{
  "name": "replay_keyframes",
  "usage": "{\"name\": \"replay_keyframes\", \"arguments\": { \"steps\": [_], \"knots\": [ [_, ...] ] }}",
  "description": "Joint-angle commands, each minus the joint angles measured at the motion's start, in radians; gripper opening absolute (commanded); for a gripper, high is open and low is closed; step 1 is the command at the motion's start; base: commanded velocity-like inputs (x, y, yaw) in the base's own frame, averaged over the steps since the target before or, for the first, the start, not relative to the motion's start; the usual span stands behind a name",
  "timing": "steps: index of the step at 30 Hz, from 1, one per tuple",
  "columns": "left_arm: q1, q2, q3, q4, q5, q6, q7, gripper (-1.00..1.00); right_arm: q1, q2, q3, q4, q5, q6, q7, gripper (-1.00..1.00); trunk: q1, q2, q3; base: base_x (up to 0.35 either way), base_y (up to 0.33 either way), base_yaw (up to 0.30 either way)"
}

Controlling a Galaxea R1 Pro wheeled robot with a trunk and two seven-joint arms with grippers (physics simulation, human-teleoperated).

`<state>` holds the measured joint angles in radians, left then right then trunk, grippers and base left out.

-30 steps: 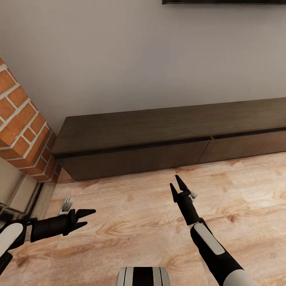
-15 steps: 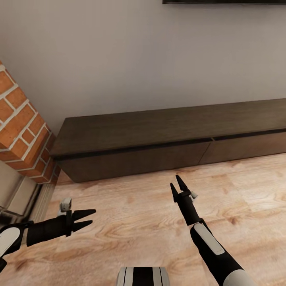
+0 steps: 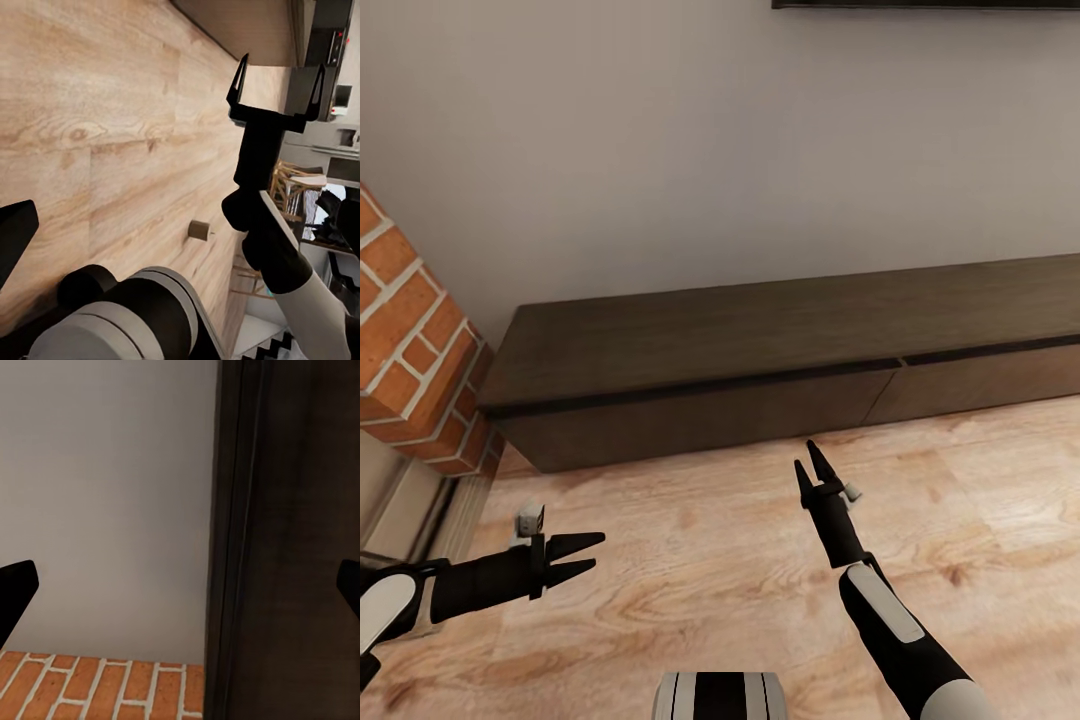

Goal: Place each of the two pumpkins and all three candles from the living room inside a cabinet in the living room (use any cabinet), then make sure every cabinet is closed, and position the cauldron so it is next to a table in the living room.

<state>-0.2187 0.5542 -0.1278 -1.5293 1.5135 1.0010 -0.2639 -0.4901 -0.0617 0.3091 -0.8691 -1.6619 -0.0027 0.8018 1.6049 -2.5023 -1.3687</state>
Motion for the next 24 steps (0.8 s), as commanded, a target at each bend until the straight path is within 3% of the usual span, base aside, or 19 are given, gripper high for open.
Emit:
{"name": "replay_keyframes", "arguments": {
  "steps": [1, 24],
  "knots": [
    [-0.001, 0.000, -0.001, 0.001, -0.008, 0.001, -0.009, 1.00, -0.001, -0.001, 0.004, 0.000, -0.010, -0.001, 0.004, 1.00, 0.000, 0.000, -0.001, 0.074, 0.000, 0.000],
    [-0.001, -0.003, -0.008, 0.001, -0.018, -0.001, -0.009, 1.00, -0.001, -0.001, 0.005, 0.001, -0.009, -0.050, 0.002, 1.00, 0.000, 0.000, -0.001, 0.136, -0.002, 0.000]
  ]
}}
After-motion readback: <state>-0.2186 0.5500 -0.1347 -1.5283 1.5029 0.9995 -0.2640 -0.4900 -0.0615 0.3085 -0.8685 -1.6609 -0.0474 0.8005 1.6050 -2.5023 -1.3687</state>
